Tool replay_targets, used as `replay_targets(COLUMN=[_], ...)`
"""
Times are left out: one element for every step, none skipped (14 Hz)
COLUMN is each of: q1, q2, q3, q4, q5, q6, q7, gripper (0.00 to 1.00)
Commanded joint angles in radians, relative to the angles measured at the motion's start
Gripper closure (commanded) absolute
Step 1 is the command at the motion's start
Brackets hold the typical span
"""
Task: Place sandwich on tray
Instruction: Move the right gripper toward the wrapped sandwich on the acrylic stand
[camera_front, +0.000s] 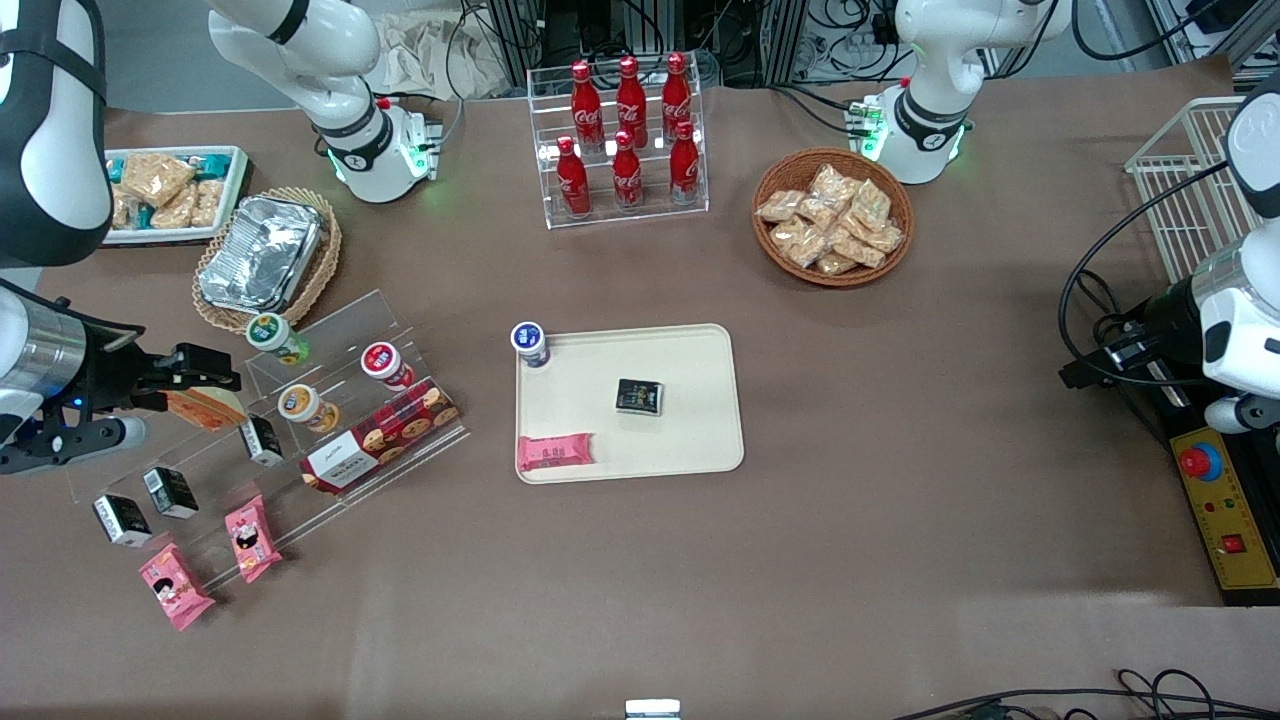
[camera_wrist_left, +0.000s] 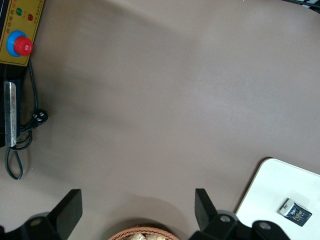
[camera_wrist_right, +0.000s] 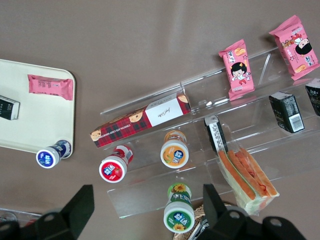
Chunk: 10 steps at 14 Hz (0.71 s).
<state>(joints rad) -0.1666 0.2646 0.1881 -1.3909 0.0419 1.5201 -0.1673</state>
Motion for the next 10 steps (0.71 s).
replay_targets(q1=[-0.002, -0.002, -0.002, -0.002, -0.004, -0.005, -0.010, -0.011, -0.013, -0.011], q2=[0.001, 0.001, 0.001, 0.001, 0.001, 0.001, 0.001, -0.002, -0.011, -0.034], q3=[0.001, 0.001, 0.001, 0.001, 0.001, 0.001, 0.001, -0.001, -0.002, -0.002], q4=[0.007, 0.007, 0.009, 0.009, 0.007, 0.006, 0.003, -0.006, -0.019, -0.039], q5=[0.019, 0.019, 0.019, 0.019, 0.021, 0.020, 0.019, 0.019, 0.010, -0.019], q6=[0.008, 0.008, 0.008, 0.008, 0.008, 0.006, 0.006, -0.003, -0.009, -0.009], q7=[0.006, 0.006, 0.006, 0.006, 0.005, 0.005, 0.005, 0.005, 0.003, 0.000], gripper=[0.03, 0.03, 0.03, 0.03, 0.03, 0.03, 0.03, 0.03, 0.03, 0.03])
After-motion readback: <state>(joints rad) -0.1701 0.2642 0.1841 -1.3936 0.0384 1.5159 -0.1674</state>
